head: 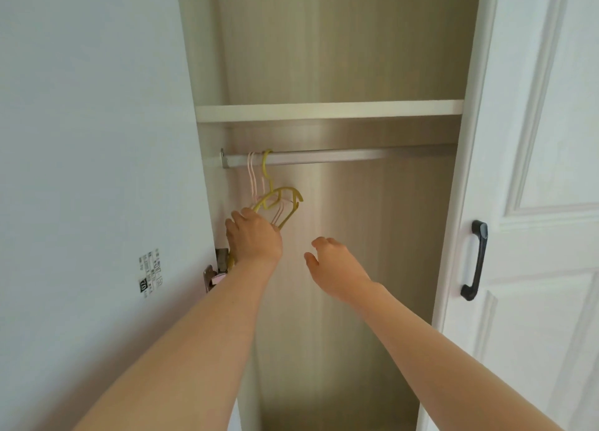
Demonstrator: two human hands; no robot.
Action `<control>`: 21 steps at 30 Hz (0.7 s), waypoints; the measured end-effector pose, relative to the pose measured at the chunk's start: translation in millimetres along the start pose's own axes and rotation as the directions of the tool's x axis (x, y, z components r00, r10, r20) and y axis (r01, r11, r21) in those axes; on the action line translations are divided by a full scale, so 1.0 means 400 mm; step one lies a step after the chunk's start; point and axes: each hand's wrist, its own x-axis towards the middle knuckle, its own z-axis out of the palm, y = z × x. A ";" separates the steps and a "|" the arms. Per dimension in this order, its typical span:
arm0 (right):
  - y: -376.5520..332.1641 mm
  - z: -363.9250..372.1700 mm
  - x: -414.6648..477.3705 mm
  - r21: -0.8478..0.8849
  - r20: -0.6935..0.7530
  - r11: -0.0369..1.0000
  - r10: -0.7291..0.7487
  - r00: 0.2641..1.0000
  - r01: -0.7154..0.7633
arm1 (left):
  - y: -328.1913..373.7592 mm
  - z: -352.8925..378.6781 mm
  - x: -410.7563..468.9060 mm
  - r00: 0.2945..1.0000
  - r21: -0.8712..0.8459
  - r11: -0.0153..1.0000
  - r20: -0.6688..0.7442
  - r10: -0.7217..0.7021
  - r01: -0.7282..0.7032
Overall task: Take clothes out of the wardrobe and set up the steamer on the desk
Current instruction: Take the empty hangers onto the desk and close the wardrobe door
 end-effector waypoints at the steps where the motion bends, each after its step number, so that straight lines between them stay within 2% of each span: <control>1: 0.000 -0.001 0.013 0.016 -0.007 1.000 0.000 1.000 0.001 | 0.005 -0.005 0.014 0.998 -0.018 0.999 0.035 -0.047 0.048; 4: -0.003 -0.002 0.052 0.099 -0.005 0.995 0.018 1.000 -0.017 | 0.011 -0.006 0.049 0.974 -0.129 0.973 0.144 -0.173 0.192; 10: -0.029 -0.003 0.121 0.303 0.079 0.939 0.143 0.987 -0.160 | 0.020 -0.009 0.051 0.943 -0.355 0.880 0.227 -0.245 0.314; 12: -0.049 -0.010 0.134 0.352 0.089 0.919 0.157 0.984 -0.178 | 0.024 -0.009 0.053 0.925 -0.455 0.809 0.254 -0.281 0.371; 15: -0.080 -0.017 0.152 0.419 0.120 0.888 0.153 0.981 -0.190 | 0.015 0.012 0.061 0.882 -0.634 0.614 0.346 -0.320 0.471; 17: -0.102 -0.015 0.164 0.447 0.126 0.875 0.145 0.981 -0.187 | 0.013 0.019 0.058 0.860 -0.686 0.518 0.411 -0.304 0.511; 21: -0.114 0.005 0.188 0.457 0.178 0.861 0.159 0.971 -0.225 | 0.016 0.016 0.048 0.836 -0.728 0.412 0.461 -0.297 0.548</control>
